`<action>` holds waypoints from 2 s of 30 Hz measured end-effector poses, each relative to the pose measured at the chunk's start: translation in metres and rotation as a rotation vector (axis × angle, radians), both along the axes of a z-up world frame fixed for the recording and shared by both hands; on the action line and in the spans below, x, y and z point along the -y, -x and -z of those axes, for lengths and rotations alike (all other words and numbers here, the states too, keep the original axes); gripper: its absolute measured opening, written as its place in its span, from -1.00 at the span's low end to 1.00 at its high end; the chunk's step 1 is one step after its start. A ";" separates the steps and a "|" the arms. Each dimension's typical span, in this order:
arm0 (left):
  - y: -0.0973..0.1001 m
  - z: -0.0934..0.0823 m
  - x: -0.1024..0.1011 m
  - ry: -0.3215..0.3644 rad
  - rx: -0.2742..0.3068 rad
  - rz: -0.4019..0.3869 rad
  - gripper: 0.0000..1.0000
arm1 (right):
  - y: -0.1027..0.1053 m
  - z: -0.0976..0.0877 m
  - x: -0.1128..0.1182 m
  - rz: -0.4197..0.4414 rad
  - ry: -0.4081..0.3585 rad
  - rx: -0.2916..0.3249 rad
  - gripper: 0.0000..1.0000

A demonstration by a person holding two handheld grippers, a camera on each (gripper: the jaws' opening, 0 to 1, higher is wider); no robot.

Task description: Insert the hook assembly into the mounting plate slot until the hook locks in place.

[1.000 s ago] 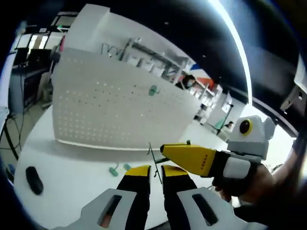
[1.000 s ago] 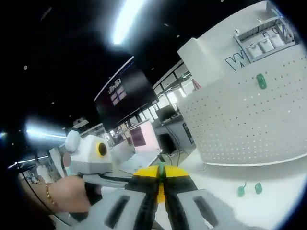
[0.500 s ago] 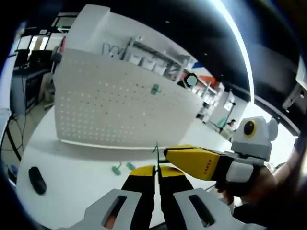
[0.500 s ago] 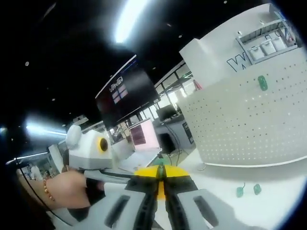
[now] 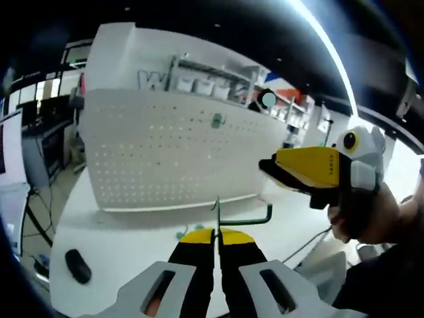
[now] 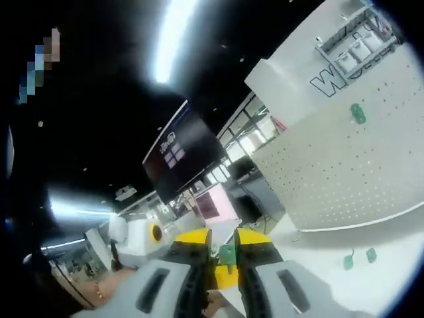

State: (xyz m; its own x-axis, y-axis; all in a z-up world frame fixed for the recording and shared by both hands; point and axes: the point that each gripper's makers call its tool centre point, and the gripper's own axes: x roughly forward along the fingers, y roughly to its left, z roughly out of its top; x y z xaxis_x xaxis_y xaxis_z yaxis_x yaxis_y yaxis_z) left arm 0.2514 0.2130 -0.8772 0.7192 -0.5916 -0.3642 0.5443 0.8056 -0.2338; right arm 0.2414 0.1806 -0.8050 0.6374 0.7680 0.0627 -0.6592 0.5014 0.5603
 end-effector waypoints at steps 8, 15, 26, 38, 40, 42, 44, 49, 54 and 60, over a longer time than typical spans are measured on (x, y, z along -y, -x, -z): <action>-0.004 -0.011 0.006 -0.107 0.094 0.036 -0.98 | 0.000 0.020 0.002 -0.017 0.050 -0.047 -0.76; -0.004 -0.008 0.013 -0.109 0.102 0.055 -0.98 | 0.005 0.022 -0.013 -0.047 0.064 -0.039 -0.76; -0.004 -0.014 0.021 0.009 0.114 0.049 -0.98 | 0.000 0.033 -0.020 -0.060 0.115 -0.024 -0.88; -0.002 0.000 0.011 -0.122 0.109 0.060 -0.97 | 0.003 0.047 -0.032 -0.089 0.107 -0.081 -0.99; -0.001 0.002 0.009 -0.133 0.110 0.070 -0.95 | 0.005 0.048 -0.033 -0.088 0.109 -0.078 -1.00; 0.001 0.006 0.009 -0.144 0.110 0.084 -0.94 | 0.006 0.051 -0.034 -0.101 0.155 -0.063 -1.00; 0.002 0.009 0.009 -0.129 0.106 0.084 -0.92 | 0.006 0.053 -0.035 -0.106 0.168 -0.065 -1.00; 0.006 0.012 0.011 -0.111 0.111 0.091 -0.68 | 0.010 0.055 -0.035 -0.112 0.164 -0.069 -1.00; 0.011 0.014 0.013 0.018 0.049 0.095 -0.38 | 0.008 0.055 -0.030 -0.107 0.175 -0.064 -1.00; 0.015 0.015 0.011 -0.018 0.062 0.116 0.03 | 0.002 0.054 -0.020 -0.080 0.175 -0.064 -1.00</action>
State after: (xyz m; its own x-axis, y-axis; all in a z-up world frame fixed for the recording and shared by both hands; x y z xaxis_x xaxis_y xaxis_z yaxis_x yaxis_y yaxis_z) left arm 0.2362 0.2017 -0.8921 0.6679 -0.6661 -0.3320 0.6471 0.7401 -0.1830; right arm 0.2389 0.2004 -0.8587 0.5723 0.8120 -0.1148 -0.6668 0.5423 0.5112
